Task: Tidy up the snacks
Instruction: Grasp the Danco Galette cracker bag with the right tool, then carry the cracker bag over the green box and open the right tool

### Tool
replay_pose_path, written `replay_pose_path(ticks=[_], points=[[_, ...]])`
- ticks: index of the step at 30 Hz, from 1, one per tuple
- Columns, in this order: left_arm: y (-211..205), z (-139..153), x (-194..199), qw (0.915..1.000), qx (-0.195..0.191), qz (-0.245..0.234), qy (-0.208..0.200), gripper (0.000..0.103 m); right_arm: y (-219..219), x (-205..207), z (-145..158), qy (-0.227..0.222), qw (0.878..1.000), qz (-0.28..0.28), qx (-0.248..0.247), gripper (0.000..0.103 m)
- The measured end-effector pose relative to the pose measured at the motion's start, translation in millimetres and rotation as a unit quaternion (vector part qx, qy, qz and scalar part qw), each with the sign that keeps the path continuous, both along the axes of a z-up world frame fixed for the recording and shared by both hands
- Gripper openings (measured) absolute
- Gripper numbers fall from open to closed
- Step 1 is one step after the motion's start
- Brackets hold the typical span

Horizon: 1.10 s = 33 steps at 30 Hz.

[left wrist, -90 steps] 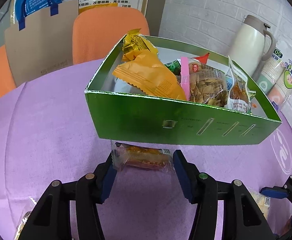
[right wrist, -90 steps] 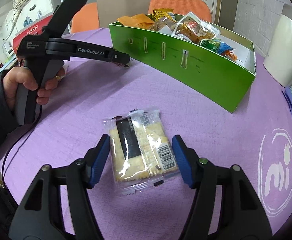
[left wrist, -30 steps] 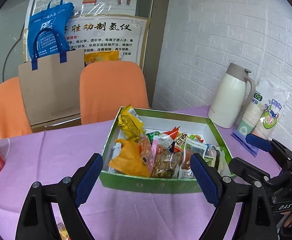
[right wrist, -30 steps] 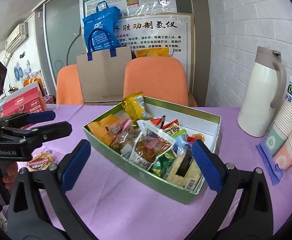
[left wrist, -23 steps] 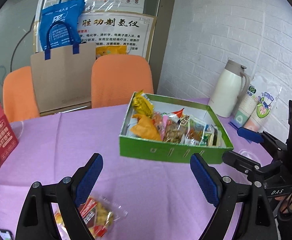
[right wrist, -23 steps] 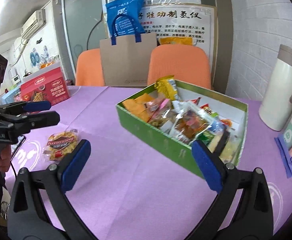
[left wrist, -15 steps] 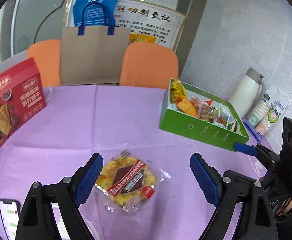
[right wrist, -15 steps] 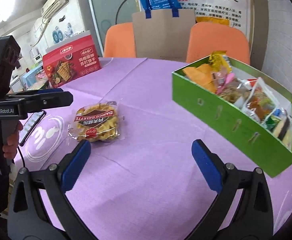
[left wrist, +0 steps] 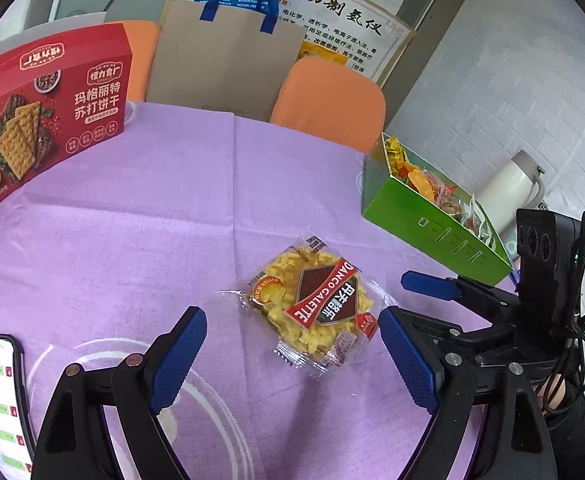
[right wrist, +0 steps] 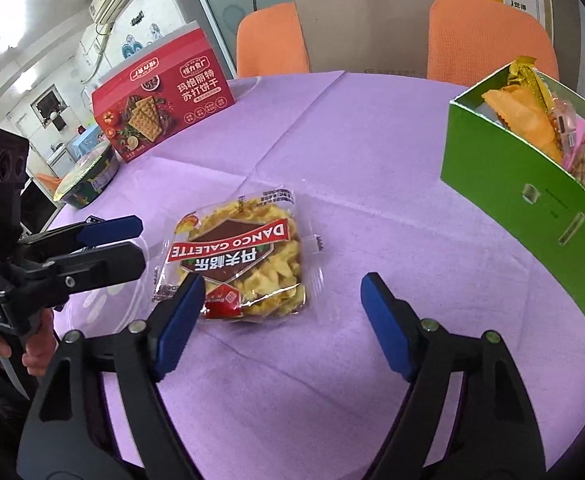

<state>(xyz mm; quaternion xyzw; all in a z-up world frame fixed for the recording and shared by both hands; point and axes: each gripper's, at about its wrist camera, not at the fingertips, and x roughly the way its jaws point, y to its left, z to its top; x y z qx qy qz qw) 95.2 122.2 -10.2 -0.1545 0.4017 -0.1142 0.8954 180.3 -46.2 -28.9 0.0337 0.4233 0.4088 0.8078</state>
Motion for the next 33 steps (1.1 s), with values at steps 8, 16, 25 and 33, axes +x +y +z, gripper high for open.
replay_pose_path(ticks=[8, 16, 25, 33], points=[[-3.3, -12.8, 12.2, 0.9998, -0.008, -0.003, 0.015, 0.079, 3.7, -0.5, -5.2, 0.008, 1.000, 0.010, 0.012, 0.050], [-1.5, -21.7, 15.7, 0.9994, 0.018, 0.021, 0.023, 0.070, -3.6, -1.7, -4.7, -0.003, 1.000, 0.002, 0.012, 0.037], [-4.7, -28.6, 20.2, 0.9994, 0.013, 0.012, 0.029, 0.070, 1.3, 5.8, -9.6, 0.004, 1.000, 0.004, 0.022, 0.045], [-8.1, -30.0, 22.3, 0.9995, 0.011, 0.009, 0.030, 0.070, 2.7, 2.5, -13.4, 0.020, 0.999, 0.028, 0.035, 0.045]])
